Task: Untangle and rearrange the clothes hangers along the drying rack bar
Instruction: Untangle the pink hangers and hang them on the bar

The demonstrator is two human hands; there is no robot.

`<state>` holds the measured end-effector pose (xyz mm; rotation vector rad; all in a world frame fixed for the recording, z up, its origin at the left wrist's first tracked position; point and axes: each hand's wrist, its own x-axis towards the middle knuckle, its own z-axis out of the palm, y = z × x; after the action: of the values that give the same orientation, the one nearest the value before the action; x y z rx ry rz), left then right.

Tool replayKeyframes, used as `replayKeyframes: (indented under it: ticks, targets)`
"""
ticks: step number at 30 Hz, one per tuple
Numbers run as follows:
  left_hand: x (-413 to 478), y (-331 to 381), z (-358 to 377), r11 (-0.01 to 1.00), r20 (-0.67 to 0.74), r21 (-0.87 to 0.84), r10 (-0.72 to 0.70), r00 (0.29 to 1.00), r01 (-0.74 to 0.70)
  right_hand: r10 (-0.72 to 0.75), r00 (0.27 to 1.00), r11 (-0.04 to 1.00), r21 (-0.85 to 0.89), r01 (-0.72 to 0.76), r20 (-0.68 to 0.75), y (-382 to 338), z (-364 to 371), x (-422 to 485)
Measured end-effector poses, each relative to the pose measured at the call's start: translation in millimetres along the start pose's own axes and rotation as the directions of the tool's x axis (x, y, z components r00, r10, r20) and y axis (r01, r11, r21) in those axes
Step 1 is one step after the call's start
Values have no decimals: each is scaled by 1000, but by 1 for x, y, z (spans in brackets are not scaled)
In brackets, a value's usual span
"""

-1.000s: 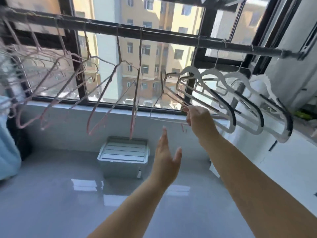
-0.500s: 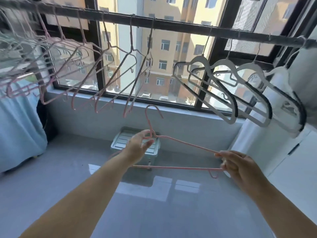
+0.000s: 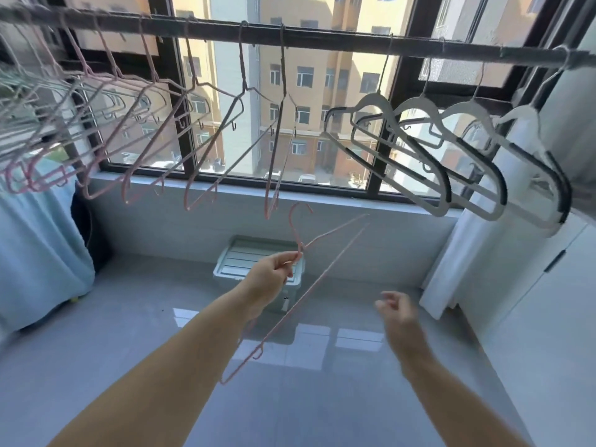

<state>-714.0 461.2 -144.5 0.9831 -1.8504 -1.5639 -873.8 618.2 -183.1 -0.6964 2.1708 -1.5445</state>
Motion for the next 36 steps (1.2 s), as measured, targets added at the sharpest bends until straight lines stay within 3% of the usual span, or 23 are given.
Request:
replayKeyframes:
  ticks: [4,8,15,18,22,25,28,30,36]
  targets:
    - [12,18,22,961,-10,-265,-79,997,74,-6,927,998,-52,28,376,-10,38,-52]
    - [24,37,34,898,-56,-427,-139,989,102,-50,842,983,-124,137,538,-16,62,-81]
    - [36,72,37,821,-72,-559,-186,980,115,-181,895,971,-69,227,408,-17,56,-86]
    - [39,82,34,790,-70,-603,-194,979,113,-195,897,979,30,200,395,-27,49,-79]
    - [39,92,36,780,-90,-619,-186,978,91,-298,883,954,102,281,361,-39,48,-73]
    - [30,101,37,860,-67,-510,-46,997,5,-381,880,924,102,367,285,-48,48,-74]
    - [8,115,38,956,-4,-199,220,975,-216,-469,860,882,59,467,202,-69,36,-66]
    - [-3,122,41,942,43,-56,333,942,-330,-531,834,846,35,532,151,-91,25,-56]
    - [-15,146,41,858,-15,11,514,858,-514,-594,803,803,95,588,48,-159,6,-23]
